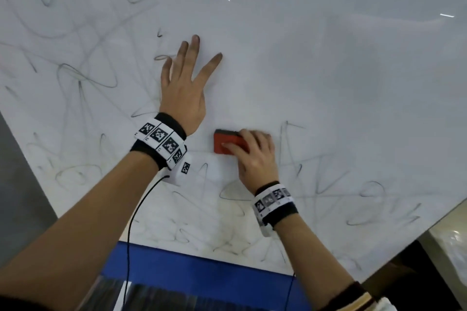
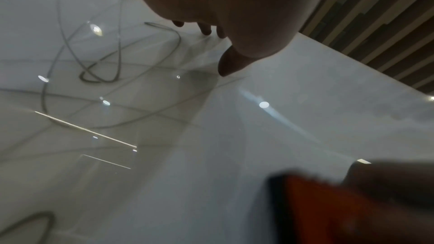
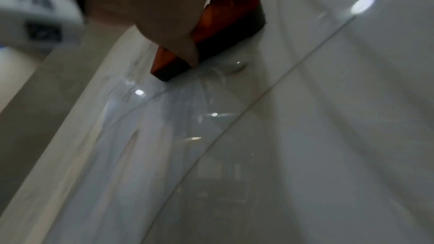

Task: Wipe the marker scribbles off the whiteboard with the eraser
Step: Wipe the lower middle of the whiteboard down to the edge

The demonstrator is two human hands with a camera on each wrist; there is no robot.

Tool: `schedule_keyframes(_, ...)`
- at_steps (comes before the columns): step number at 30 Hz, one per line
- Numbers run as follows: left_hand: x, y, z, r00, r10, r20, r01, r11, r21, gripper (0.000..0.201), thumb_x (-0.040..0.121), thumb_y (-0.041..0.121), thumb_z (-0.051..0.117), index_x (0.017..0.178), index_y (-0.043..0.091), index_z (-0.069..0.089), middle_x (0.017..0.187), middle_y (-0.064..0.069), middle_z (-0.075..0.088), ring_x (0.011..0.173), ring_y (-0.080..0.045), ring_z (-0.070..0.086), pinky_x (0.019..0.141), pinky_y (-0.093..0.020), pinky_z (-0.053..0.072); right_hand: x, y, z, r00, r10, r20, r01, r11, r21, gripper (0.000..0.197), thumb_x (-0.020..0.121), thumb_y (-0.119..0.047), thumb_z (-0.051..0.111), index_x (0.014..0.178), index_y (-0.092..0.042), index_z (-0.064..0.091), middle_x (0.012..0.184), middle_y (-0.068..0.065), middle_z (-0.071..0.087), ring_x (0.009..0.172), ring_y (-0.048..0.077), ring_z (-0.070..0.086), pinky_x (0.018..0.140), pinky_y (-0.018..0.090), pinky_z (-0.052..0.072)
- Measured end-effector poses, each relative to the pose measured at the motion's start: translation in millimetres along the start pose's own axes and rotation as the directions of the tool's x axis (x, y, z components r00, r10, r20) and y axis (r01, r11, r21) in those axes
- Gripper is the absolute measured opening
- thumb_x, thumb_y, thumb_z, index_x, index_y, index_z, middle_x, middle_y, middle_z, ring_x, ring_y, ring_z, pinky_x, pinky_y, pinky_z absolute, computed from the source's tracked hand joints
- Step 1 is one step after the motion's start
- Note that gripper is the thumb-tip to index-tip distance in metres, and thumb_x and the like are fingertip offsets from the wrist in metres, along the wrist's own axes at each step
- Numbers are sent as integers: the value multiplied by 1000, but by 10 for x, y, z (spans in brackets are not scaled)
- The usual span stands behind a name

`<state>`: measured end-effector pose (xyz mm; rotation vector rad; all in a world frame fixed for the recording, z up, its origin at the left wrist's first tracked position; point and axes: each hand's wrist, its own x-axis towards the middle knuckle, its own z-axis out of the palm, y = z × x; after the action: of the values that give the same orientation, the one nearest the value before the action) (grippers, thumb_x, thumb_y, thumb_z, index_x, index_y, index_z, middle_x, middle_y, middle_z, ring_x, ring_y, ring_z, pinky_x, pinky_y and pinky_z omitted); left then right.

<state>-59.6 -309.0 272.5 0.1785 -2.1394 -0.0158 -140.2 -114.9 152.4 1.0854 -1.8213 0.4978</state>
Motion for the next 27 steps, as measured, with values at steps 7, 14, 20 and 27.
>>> schedule_keyframes(7,-33,25,28,1000,-18,2,18,999,-37,91,81,-7,46,157,35,21,168,-12,3,156,-31,5,122,-54,12,356,714,-738,738,478,-476,-465,872,155,43,74,1,75,113,-18,77,128,17,58,115,39,52,101,56,42)
schedule_keyframes(14,13,68,-43,994,-54,92,54,999,4,102,74,-15,47,157,37,20,168,-10,0,156,-30,3,123,-54,11,-282,-63,175,999,36,1,-36,999,37,42,70,2,78,101,-26,80,129,12,61,117,34,51,106,51,38)
schedule_keyframes(20,-43,67,-60,996,-53,65,53,999,-3,106,70,-17,46,157,37,19,168,-10,1,156,-30,4,123,-56,12,-133,754,-693,843,422,-332,-406,906,121,34,72,-2,70,104,-15,77,127,18,56,114,38,52,103,46,42)
schedule_keyframes(27,10,182,-134,977,-111,180,117,993,-24,107,72,-19,42,158,38,14,168,-5,-11,156,-26,-4,125,-54,4,-77,311,-282,714,588,-381,-513,809,286,27,66,-7,67,92,-10,74,123,19,55,112,38,52,101,50,41)
